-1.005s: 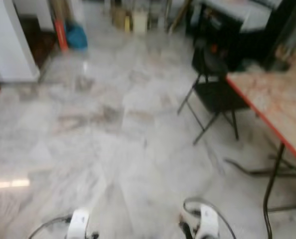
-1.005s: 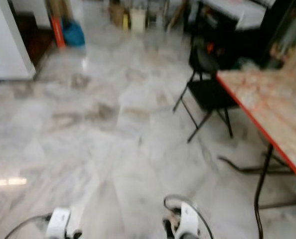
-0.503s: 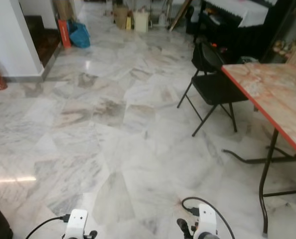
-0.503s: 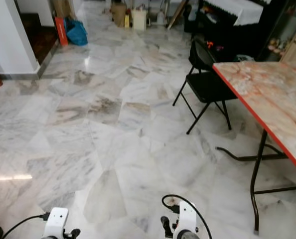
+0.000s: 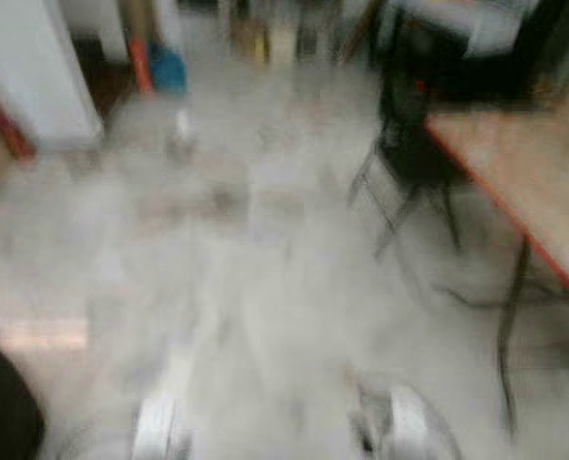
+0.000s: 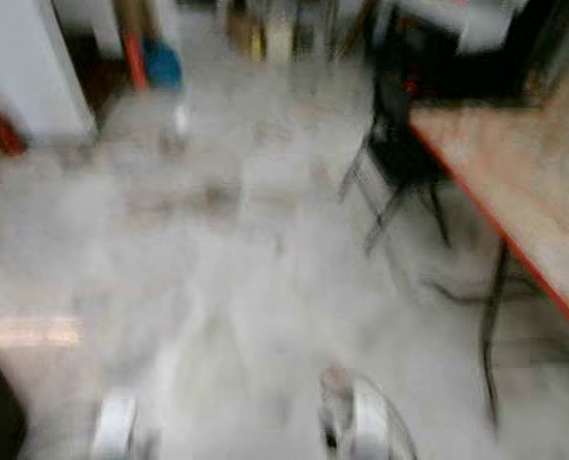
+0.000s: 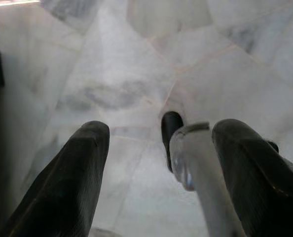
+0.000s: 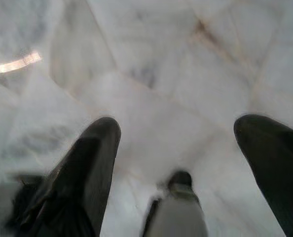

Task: Hang hanger

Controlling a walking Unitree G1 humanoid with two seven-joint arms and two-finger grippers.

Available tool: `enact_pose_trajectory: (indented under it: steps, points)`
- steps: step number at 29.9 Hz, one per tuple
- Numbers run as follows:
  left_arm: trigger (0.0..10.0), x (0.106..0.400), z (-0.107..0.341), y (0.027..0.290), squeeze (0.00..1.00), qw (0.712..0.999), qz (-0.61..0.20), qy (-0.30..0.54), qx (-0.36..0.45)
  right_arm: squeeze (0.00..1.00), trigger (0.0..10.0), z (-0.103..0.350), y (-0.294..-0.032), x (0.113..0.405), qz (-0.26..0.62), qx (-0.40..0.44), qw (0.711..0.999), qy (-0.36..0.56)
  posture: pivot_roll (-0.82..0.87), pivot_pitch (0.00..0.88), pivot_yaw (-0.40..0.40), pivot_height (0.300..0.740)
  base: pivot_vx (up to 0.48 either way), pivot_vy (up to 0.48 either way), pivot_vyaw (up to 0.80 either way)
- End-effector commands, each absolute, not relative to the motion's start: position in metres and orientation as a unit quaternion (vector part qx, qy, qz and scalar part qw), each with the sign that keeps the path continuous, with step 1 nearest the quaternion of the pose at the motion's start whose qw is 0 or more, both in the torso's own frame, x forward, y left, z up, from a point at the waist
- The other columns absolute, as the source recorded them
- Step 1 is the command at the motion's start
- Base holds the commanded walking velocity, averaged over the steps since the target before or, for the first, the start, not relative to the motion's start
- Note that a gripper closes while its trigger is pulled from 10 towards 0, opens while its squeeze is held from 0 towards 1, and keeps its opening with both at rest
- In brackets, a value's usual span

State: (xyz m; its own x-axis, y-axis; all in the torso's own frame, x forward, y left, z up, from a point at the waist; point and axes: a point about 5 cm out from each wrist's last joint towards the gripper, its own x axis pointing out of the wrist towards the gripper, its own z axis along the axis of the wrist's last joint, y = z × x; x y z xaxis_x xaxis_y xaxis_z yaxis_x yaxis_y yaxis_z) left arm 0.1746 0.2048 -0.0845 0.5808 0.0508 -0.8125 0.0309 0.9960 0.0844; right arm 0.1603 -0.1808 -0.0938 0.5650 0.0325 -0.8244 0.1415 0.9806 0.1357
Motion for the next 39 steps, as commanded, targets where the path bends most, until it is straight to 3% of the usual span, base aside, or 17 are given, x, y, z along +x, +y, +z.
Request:
enact_pose_trajectory:
  steps: [1,11,24,39]
  points:
    - [10.0,0.182,-0.081,0.205,0.00,0.893,0.005,0.447,0.046,0.00,10.0,-0.091,-0.183,0.165,-0.033,0.098,0.885,0.455,0.01,0.000,-0.056,0.740,0.000,0.000,0.00]
    - [10.0,0.182,-0.080,0.206,0.00,0.894,0.006,0.445,0.046,0.00,10.0,-0.092,-0.189,0.162,-0.032,0.092,0.882,0.462,0.01,0.000,-0.056,0.740,0.000,0.000,-0.60]
    - [10.0,0.180,-0.082,0.207,0.00,0.888,-0.010,0.454,0.065,0.00,10.0,-0.081,-0.169,0.194,-0.025,0.093,0.888,0.449,0.01,0.000,-0.048,0.740,0.000,-0.130,-0.74]
    - [10.0,0.180,-0.081,0.207,0.00,0.888,-0.013,0.454,0.068,0.00,10.0,-0.084,-0.174,0.186,-0.031,0.093,0.885,0.455,0.01,0.000,-0.048,0.740,0.000,-0.076,-0.75]
